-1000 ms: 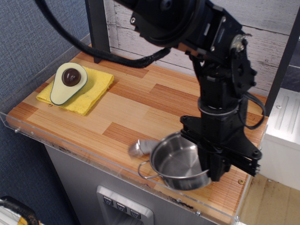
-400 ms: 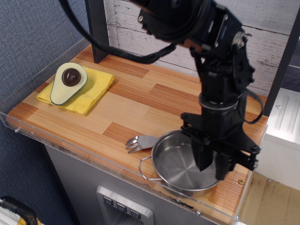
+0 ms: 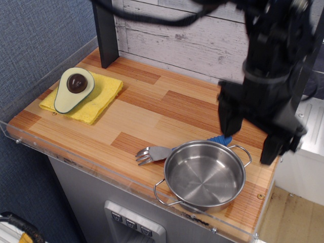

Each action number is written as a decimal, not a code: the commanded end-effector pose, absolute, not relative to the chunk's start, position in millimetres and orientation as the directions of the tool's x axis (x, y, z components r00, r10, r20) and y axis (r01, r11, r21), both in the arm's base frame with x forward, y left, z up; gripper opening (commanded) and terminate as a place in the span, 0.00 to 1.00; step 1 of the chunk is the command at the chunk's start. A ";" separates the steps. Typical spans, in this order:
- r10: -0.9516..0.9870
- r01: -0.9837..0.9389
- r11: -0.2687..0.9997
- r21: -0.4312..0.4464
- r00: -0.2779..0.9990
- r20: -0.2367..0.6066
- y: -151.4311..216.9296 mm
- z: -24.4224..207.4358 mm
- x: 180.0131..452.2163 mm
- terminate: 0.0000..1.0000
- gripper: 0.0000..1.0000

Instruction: Move the spoon and the silver pot into the empty corner.

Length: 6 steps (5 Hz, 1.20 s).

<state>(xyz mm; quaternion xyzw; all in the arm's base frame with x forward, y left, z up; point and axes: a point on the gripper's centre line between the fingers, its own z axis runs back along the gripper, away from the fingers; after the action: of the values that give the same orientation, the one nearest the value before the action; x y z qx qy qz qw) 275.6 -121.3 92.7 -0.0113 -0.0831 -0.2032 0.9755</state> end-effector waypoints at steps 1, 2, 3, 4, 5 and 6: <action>-0.258 0.241 0.966 0.094 0.917 0.303 -87.6 171.0 270.7 0.00 1.00; -0.164 0.155 0.986 0.056 0.940 0.298 -61.1 178.9 270.0 0.00 1.00; -0.104 0.107 0.994 0.007 0.954 0.282 -46.2 177.7 268.7 0.00 1.00; -0.067 0.080 0.996 -0.035 0.958 0.280 -40.6 175.2 265.4 0.00 1.00; -0.067 0.083 0.995 -0.052 0.962 0.263 -39.5 172.0 265.1 0.00 1.00; -0.067 0.083 0.995 -0.052 0.962 0.263 -39.5 172.0 265.1 0.00 1.00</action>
<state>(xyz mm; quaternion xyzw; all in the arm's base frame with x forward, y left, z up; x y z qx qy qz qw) 273.2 -41.2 161.5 -0.0307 -0.1143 -0.0415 0.9921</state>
